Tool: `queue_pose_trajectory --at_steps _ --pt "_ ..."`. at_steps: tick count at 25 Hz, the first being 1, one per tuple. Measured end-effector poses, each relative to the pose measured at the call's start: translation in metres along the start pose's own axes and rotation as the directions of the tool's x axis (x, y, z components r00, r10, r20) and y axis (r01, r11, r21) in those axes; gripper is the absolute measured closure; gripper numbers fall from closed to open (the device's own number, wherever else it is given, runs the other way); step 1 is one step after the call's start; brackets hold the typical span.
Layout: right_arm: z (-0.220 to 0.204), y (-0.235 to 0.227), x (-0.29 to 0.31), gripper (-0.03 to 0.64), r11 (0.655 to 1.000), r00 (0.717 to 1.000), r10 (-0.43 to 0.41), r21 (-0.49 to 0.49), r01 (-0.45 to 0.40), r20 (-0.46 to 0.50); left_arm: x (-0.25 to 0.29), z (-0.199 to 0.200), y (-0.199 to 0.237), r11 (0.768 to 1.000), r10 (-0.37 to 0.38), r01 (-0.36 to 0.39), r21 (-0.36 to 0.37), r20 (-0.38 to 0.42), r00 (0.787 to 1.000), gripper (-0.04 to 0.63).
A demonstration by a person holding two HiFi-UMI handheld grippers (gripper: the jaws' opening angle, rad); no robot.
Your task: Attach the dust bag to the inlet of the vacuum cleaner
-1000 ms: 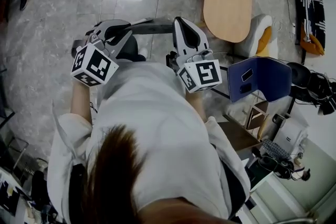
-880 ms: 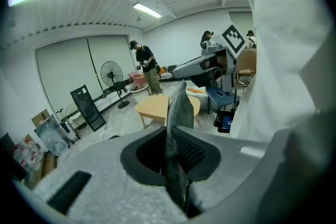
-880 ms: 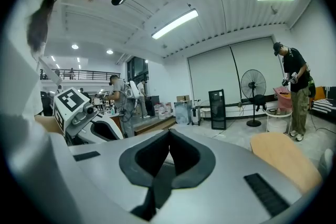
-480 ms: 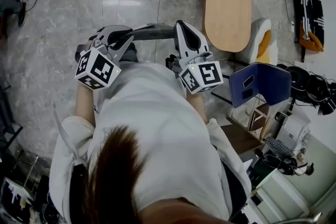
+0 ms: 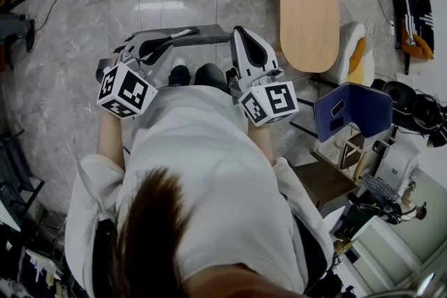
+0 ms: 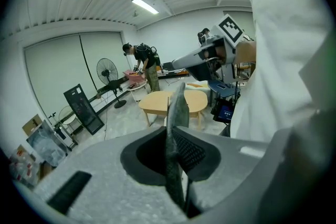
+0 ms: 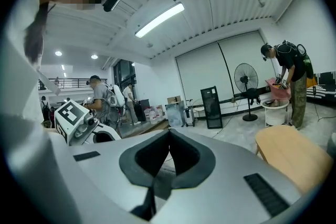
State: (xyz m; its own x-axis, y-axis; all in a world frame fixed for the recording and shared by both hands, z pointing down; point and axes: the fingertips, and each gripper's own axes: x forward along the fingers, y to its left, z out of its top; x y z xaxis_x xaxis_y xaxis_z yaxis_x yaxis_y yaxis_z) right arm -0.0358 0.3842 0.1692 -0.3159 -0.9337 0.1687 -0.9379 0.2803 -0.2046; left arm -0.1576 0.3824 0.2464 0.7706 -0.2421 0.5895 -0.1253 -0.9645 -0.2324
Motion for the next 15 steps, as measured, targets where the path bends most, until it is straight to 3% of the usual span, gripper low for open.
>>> queue_pose_trajectory --at_steps 15 --pt "0.002 -0.026 0.058 0.615 1.000 0.999 0.023 0.011 -0.022 -0.045 0.019 -0.014 0.044 0.998 0.003 -0.004 -0.061 -0.020 1.000 0.555"
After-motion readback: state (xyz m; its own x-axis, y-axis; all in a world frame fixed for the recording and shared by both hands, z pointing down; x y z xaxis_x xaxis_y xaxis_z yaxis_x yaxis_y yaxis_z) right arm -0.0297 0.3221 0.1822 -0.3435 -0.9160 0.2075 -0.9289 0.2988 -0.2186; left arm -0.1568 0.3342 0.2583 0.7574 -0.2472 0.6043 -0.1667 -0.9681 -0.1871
